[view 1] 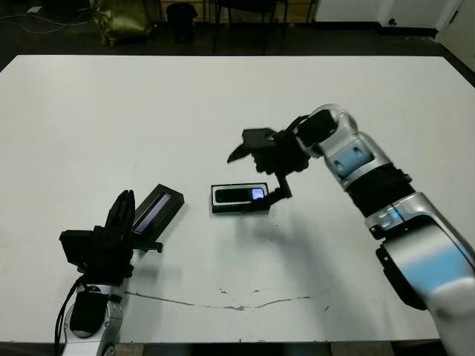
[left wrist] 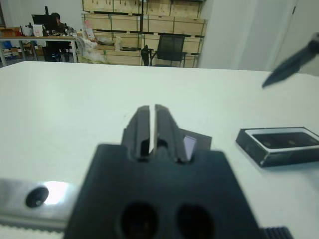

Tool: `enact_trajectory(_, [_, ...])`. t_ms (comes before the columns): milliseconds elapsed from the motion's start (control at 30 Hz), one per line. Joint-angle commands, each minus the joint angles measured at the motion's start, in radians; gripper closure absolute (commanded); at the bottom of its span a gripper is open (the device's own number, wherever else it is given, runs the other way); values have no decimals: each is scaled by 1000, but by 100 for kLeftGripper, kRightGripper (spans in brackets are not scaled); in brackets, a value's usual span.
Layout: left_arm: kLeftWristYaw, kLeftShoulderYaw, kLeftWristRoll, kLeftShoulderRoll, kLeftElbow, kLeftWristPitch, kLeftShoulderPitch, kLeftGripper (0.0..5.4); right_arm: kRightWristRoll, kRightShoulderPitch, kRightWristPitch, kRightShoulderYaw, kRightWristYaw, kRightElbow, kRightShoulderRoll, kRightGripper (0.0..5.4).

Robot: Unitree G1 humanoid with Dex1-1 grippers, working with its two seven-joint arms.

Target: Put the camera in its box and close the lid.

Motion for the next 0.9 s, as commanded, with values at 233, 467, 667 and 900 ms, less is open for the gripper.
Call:
enact_trajectory(233, [-4, 1, 4, 6, 17, 11, 11, 540, 159, -7, 101, -203, -101, -67, -53, 3])
enact_trajectory(467, [-10, 14, -1, 9, 32, -17, 4, 540, 296, 272, 203, -427, -457, -390, -27, 82])
enact_trajectory(667, [-20, 21, -10, 15, 28, -27, 2, 540, 355, 576, 198, -521, -685, -649, 6, 219])
enact_trajectory(900, [-29, 29, -6, 29, 8, -25, 3, 540, 402, 909, 144, -547, -791, -844, 28, 381])
